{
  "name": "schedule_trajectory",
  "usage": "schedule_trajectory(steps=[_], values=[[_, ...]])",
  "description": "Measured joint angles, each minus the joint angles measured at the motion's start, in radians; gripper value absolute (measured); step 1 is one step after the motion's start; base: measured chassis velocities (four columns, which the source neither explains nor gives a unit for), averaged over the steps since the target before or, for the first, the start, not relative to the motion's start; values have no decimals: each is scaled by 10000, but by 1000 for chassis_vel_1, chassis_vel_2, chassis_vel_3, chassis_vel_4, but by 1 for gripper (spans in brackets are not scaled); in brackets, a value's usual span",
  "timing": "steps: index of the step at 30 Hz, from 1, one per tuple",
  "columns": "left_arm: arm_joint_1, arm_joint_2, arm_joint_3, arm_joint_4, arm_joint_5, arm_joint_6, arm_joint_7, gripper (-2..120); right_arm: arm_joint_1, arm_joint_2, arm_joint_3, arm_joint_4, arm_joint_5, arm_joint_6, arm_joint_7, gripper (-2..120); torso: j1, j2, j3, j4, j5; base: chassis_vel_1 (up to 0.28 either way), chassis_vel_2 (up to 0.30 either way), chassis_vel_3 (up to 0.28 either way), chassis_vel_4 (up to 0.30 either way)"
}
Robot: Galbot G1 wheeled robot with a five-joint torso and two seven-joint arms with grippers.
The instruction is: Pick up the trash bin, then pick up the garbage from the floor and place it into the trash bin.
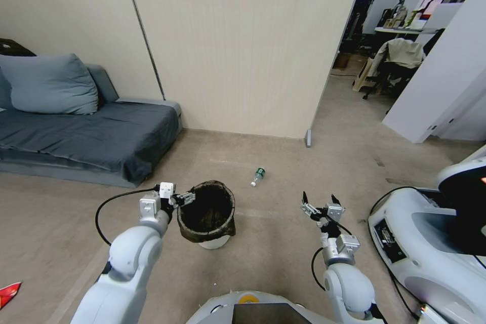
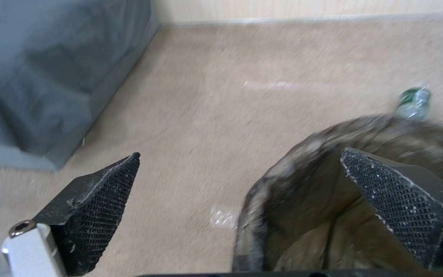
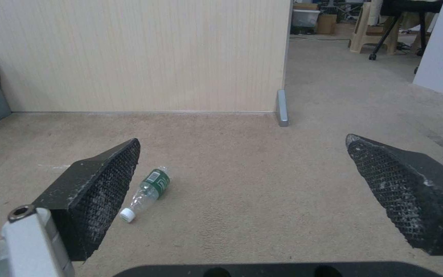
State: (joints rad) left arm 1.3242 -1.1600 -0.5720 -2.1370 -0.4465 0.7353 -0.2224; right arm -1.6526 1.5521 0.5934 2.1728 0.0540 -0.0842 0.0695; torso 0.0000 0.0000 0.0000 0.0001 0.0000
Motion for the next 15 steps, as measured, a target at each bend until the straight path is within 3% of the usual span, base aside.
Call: schedule_trajectory(steps=[15], values=[[-133, -146, 120, 1507, -3, 0, -136, 100, 41, 41, -255, -171, -53, 22, 0, 100, 0, 0, 0, 0, -1, 0, 0, 0, 0]])
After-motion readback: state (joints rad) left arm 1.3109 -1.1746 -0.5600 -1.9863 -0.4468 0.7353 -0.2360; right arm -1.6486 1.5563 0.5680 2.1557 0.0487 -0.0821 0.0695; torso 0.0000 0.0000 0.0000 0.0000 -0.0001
